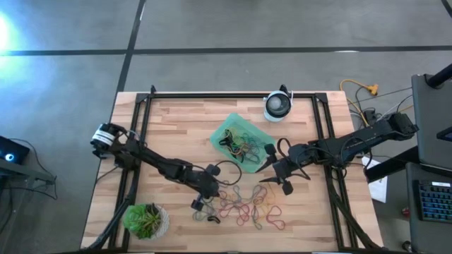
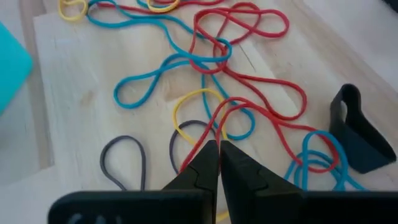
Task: Pick and place rubber bands into bin
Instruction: Put the red rubber band into the blue bin
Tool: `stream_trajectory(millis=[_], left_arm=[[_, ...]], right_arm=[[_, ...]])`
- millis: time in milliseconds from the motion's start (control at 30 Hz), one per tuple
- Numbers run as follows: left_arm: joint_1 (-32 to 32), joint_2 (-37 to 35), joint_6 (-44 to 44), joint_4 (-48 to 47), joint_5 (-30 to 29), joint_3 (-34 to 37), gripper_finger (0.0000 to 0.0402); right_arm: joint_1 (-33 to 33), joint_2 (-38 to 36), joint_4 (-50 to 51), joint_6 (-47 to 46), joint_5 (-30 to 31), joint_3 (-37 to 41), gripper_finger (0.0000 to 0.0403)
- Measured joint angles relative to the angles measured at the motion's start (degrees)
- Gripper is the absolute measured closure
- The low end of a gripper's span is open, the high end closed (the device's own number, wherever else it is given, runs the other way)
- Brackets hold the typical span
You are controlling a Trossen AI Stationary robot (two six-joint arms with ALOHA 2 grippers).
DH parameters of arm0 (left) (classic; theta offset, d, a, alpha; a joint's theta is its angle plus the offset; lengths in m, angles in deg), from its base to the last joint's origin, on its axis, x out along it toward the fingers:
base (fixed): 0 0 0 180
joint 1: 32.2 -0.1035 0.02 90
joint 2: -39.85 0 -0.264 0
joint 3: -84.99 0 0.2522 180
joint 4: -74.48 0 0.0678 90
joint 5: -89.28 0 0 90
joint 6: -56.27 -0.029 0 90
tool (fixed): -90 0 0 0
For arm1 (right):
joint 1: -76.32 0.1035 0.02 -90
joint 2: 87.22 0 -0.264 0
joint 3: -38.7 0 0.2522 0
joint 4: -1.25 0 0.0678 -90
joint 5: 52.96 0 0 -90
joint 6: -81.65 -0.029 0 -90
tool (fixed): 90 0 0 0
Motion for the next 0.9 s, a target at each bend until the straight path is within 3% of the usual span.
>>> stream_trajectory(millis=[467,733,900], left_arm=[[0.54,-1.86,-4.8,0.44,-11.4,-1.27,0.0402],[1.11,-2.49,-4.8,-1.12,-0.73,-1.09,0.0402],[1.22,-0.59,-4.79,-2.11,-0.37,-0.96,0.0401]], right_arm=[[0.0,0.0,0.0,-0.4,-0.01,0.02,0.0239],[0.0,0.0,0.14,-0.44,-0.02,0.04,0.0239],[0.0,0.0,0.18,-0.44,-0.01,0.04,0.0239]])
